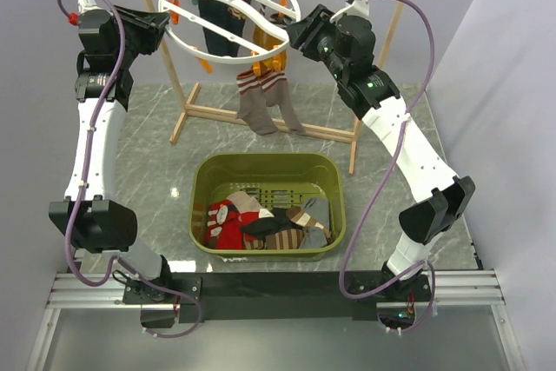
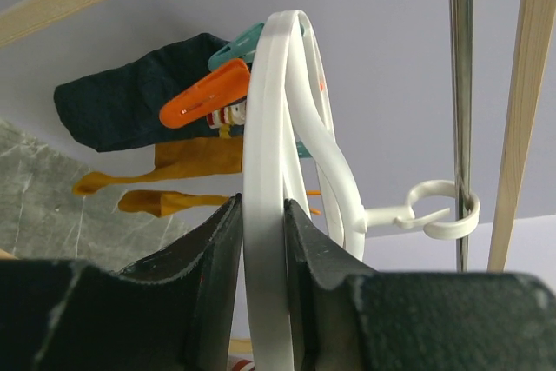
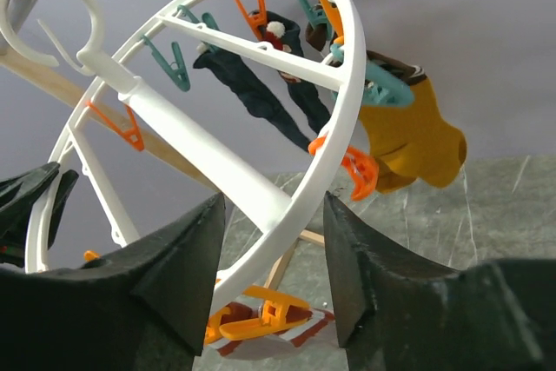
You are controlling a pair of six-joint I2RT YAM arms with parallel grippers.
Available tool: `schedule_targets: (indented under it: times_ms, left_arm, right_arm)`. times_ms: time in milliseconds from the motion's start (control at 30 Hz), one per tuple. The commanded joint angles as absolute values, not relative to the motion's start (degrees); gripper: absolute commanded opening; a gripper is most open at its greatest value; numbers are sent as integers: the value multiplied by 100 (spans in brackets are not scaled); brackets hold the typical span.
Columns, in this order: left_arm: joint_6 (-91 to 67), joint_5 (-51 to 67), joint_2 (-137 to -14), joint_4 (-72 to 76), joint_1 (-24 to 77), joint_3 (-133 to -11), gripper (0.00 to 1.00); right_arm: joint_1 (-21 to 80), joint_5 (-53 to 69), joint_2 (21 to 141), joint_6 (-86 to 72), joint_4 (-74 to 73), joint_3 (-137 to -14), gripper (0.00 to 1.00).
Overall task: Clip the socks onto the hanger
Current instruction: Adjust the hanger on the clothesline.
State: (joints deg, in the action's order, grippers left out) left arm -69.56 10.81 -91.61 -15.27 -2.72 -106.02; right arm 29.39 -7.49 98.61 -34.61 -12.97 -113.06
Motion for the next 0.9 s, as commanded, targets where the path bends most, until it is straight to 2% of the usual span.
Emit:
schedule_targets:
  times_ms: [0, 333, 567, 667, 700, 767, 800, 867]
  left_arm:
    - [-6768, 1266, -9106, -1301, -308, -10688, 32]
    - [-6636, 1230, -8930, -1345, -308, -10609, 31]
    - [-6592, 1292, -8921, -1292, -308, -10529, 35]
    - [-6478, 1248, -8895, -1353, -308, -10556, 44]
    - [-6425, 1205, -8877, -1406, -308, -10564, 50]
    - [-6258, 1117, -8851, -1520, -316, -10652, 58]
    - [-6171, 994, -8842, -1703, -316, -10687, 66]
    - [-5872, 810, -8755, -1967, -334, -10810, 71]
  right_arm:
    - [3014, -695, 9914, -3490, -1151, -11593, 54]
    - [3032, -615, 10046, -3533, -1415, -11768, 53]
    - [3129, -325, 10143, -3621, -1424, -11944, 41]
    - [3138, -325, 10081, -3708, -1398, -11874, 31]
    - [3146, -334, 10055, -3735, -1389, -11831, 29]
    - [3146, -325, 9941, -3796, -1301, -11664, 28]
    - [3146, -316, 9853, -3832, -1266, -11593, 28]
    - [3146, -264, 9791, -3858, -1143, -11426, 27]
